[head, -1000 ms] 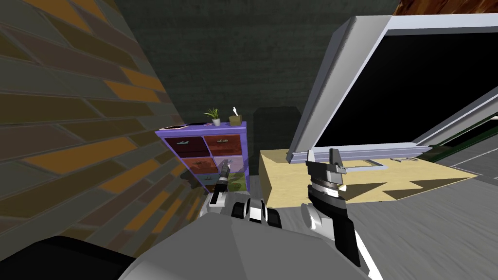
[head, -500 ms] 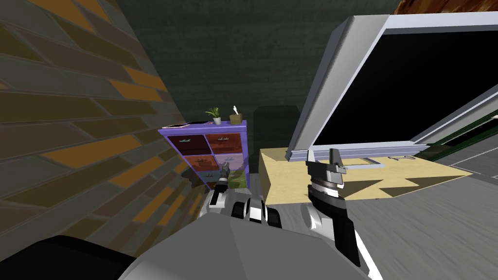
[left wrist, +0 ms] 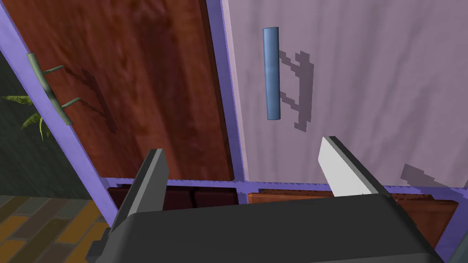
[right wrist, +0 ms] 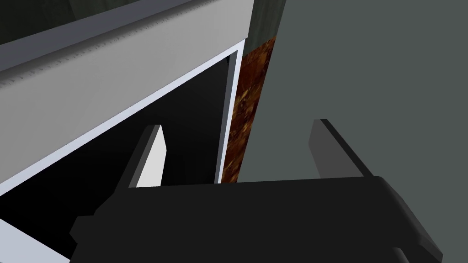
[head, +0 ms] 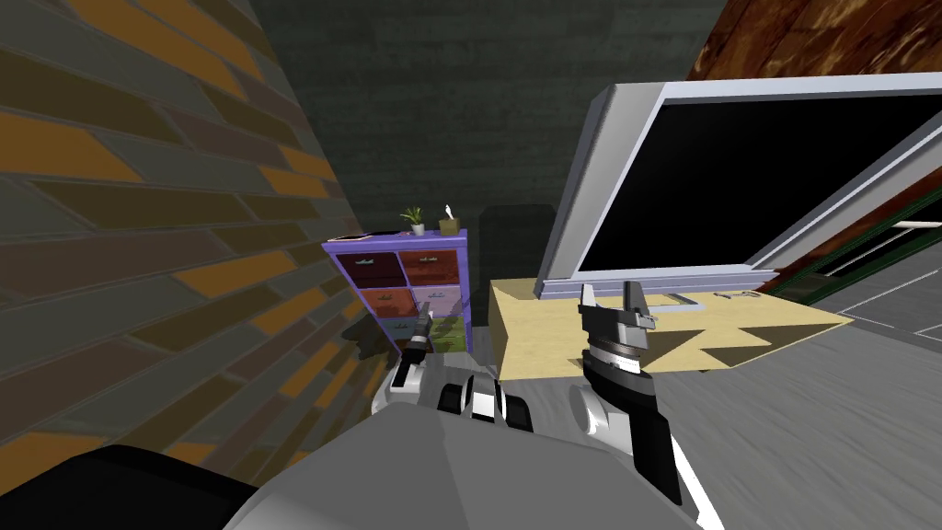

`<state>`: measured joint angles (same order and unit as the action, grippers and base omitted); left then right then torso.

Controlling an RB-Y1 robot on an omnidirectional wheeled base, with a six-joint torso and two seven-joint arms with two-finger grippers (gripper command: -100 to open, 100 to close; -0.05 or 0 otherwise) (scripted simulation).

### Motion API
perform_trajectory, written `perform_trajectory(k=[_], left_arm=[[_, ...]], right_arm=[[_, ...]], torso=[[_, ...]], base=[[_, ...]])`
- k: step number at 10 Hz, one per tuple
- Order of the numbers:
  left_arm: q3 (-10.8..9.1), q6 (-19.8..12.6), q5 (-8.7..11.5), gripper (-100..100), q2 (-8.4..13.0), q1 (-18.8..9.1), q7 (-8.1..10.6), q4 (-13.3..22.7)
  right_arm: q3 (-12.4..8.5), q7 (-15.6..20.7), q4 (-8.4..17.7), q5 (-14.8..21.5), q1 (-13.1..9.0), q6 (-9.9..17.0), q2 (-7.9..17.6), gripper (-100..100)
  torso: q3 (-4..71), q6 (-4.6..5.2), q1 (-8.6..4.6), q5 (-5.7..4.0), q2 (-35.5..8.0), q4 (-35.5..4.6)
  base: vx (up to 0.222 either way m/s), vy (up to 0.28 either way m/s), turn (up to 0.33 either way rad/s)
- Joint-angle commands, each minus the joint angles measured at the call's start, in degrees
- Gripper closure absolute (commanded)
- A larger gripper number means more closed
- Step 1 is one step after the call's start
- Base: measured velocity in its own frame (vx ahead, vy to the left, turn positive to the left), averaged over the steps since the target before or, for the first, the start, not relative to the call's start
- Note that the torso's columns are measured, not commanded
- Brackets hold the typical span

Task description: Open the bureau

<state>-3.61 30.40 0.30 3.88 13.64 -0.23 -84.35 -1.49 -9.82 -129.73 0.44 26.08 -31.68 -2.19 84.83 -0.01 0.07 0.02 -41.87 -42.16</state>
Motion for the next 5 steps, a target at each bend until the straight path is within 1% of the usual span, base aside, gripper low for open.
perform_trajectory(k=[1, 2, 3, 4, 5], left_arm=[[0.0, 0.4, 0.0, -100, 3.3, 0.0, -0.12, 0.5], [-0.07, 0.7, 0.0, -100, 4.2, -0.1, -0.14, 0.9], [-0.24, 1.4, 0.1, -100, 3.2, -0.2, -0.2, 1.7], [-0.34, 1.9, 0.1, -100, 4.2, -0.4, -0.23, 2.3], [-0.48, 2.5, 0.2, -100, 2.2, -0.5, -0.28, 3.0]], right_arm=[[0.0, 0.0, 0.0, 0.0, 0.0, 0.0, 0.0, 0], [0.0, 0.0, 0.0, 0.0, 0.0, 0.0, 0.0, 0], [0.0, 0.0, 0.0, 0.0, 0.0, 0.0, 0.0, 0], [0.0, 0.0, 0.0, 0.0, 0.0, 0.0, 0.0, 0], [0.0, 0.0, 0.0, 0.0, 0.0, 0.0, 0.0, 0]], torso=[[-0.1, 0.0, -0.03, -0.01, -0.2, -0.1], [-0.2, 0.01, -0.05, -0.02, -0.4, -0.1], [-0.3, 0.01, -0.09, -0.03, -0.4, -0.1], [-0.2, 0.01, -0.06, -0.02, -0.2, -0.1], [-0.1, 0.01, -0.03, -0.01, -0.2, -0.1]], base=[[0.047, 0.009, -0.002], [0.07, 0.006, -0.005], [0.141, 0.018, -0.009], [0.177, 0.027, -0.013], [0.18, 0.013, -0.011]])
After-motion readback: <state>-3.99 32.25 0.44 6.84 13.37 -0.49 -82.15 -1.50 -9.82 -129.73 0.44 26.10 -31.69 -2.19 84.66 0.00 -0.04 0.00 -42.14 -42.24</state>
